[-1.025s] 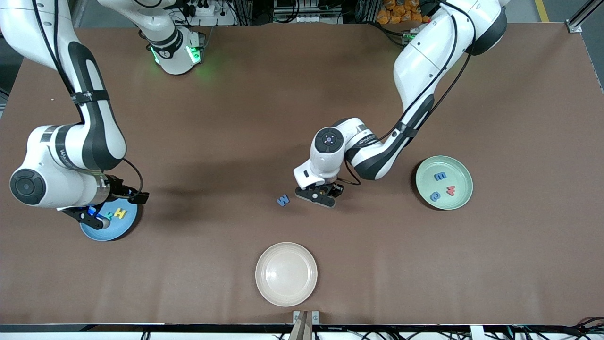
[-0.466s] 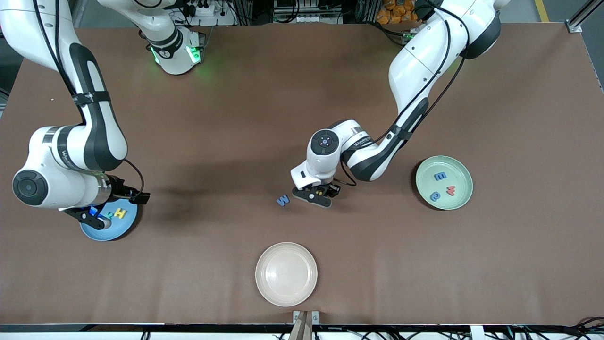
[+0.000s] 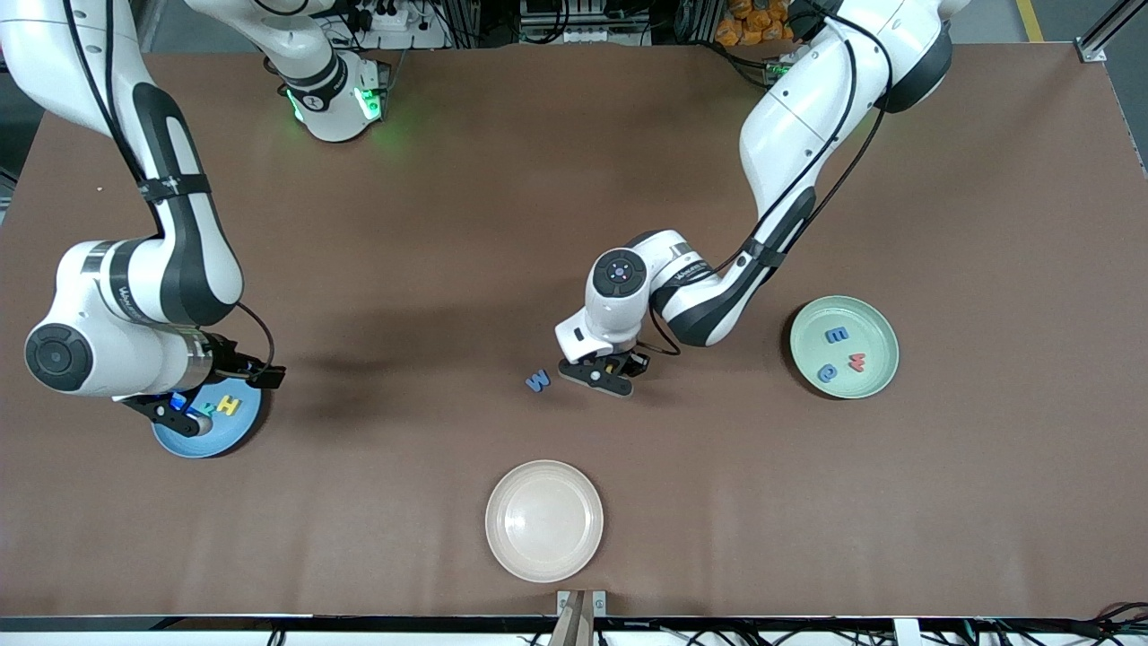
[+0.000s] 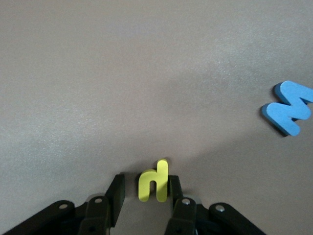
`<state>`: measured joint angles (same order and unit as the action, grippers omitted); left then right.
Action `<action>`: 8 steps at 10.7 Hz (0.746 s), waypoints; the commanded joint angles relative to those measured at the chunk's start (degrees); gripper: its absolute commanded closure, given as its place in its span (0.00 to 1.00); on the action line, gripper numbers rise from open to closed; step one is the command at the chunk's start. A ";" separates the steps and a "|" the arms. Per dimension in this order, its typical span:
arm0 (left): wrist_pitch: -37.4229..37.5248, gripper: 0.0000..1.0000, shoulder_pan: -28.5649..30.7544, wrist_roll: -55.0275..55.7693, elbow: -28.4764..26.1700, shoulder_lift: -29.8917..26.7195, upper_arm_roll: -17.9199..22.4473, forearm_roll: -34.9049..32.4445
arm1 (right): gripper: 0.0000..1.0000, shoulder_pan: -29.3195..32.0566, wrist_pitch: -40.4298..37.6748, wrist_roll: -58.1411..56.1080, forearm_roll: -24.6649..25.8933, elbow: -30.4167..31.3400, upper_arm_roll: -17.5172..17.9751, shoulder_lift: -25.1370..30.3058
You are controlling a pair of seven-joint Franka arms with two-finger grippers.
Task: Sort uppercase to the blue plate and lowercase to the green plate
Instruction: 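Lower the left gripper and grasp the yellow lowercase h, then carry the yellow h to the green plate while the right gripper reaches letters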
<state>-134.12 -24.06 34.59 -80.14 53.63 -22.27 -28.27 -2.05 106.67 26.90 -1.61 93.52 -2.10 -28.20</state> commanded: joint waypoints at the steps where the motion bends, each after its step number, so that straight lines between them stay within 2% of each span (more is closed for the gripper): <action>1: 0.52 0.60 -0.81 -0.84 1.31 0.86 0.82 0.84 | 0.00 -0.14 -0.06 1.05 -0.15 -0.44 0.17 -0.28; 8: 0.52 0.75 -0.73 -0.93 1.39 0.86 0.82 0.93 | 0.00 -0.14 0.29 1.13 -0.23 -0.36 0.17 -0.28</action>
<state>-134.12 -24.21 34.59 -80.00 53.65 -22.31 -28.26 -2.14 107.05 26.94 -1.61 93.52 -2.09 -28.41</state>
